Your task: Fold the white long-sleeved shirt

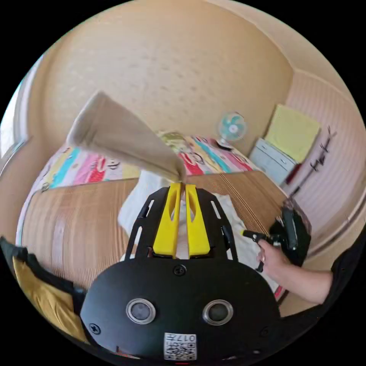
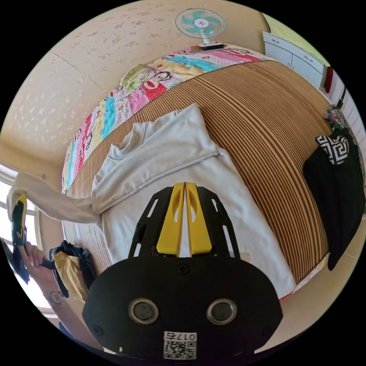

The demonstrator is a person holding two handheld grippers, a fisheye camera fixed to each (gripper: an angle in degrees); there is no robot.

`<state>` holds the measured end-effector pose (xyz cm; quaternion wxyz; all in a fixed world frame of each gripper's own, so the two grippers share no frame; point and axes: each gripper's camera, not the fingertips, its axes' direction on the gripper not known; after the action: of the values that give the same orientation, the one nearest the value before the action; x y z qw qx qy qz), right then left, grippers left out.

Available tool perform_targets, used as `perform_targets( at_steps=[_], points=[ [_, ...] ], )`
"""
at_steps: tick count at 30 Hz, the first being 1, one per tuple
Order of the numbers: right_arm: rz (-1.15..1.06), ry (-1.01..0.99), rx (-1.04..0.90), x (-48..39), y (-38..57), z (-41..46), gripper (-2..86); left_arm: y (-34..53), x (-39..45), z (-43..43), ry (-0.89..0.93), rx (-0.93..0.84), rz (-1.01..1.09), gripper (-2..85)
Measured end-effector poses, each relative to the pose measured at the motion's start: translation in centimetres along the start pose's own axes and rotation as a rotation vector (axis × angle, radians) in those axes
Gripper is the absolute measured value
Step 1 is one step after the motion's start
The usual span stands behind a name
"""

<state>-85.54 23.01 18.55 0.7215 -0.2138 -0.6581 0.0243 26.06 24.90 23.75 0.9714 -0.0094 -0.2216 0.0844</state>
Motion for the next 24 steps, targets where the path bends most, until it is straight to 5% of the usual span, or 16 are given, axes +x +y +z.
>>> perform_targets(
  at_steps=[5, 9, 12, 18, 24],
  points=[
    [0.105, -0.030, 0.004, 3.7, -0.7, 1.1, 2.1, 3.4, 4.4, 10.0, -0.048, -0.197, 0.042, 5.6],
    [0.080, -0.216, 0.011, 5.6, -2.3, 1.4, 5.9, 7.9, 3.0, 9.2, 0.091, -0.186, -0.193, 6.6],
    [0.055, -0.276, 0.078, 5.8, -5.1, 0.9, 8.4, 10.2, 0.0, 7.5, 0.000, -0.152, -0.370, 7.8],
    [0.040, -0.245, 0.121, 5.1, -14.2, 4.1, 9.9, 10.9, -8.6, 7.8, -0.136, -0.066, -0.649, 10.3],
    [-0.113, -0.025, 0.020, 0.5, -18.7, 7.7, 5.2, 8.9, -12.5, 12.0, -0.049, -0.249, -0.600, 6.8]
  ],
)
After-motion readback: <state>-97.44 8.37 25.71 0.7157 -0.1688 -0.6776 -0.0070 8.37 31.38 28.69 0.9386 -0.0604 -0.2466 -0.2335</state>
